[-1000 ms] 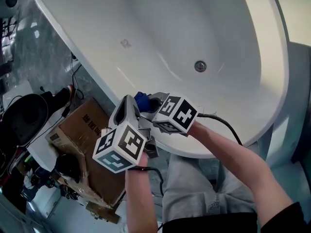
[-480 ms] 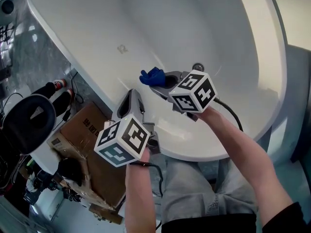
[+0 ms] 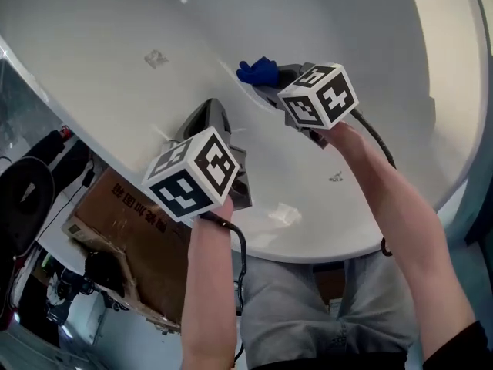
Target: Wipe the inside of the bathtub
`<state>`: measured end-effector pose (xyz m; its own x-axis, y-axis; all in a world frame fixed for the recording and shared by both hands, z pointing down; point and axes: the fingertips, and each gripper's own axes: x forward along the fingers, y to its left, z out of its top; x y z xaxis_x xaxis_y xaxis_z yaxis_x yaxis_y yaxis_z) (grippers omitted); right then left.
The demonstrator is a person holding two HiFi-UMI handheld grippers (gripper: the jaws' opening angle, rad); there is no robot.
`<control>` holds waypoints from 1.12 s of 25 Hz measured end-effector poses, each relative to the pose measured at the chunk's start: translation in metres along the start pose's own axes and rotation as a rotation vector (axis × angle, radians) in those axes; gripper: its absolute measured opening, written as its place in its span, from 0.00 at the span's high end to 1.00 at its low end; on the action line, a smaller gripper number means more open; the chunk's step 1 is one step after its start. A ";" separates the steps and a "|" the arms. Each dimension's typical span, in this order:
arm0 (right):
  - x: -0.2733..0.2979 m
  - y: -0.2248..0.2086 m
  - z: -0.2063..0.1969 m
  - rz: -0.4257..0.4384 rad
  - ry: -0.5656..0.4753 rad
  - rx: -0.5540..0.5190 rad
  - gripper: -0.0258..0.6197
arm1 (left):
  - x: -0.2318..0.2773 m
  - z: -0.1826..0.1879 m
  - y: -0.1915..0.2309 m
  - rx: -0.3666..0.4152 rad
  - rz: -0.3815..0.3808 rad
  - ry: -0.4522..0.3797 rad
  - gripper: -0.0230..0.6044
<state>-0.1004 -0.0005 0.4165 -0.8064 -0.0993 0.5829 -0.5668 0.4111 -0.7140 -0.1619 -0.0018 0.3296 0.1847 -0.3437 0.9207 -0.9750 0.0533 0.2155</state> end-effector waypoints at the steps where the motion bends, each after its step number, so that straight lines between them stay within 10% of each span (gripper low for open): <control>1: 0.007 -0.008 -0.006 -0.012 0.007 0.005 0.85 | 0.011 -0.008 0.003 0.003 0.003 0.013 0.96; 28: 0.103 -0.073 -0.122 -0.063 0.127 0.088 0.85 | 0.111 -0.081 0.003 0.041 -0.055 0.129 0.96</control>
<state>-0.1219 0.0693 0.5761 -0.7441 -0.0044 0.6680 -0.6326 0.3260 -0.7025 -0.1344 0.0360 0.4588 0.2497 -0.2214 0.9427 -0.9667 -0.0011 0.2558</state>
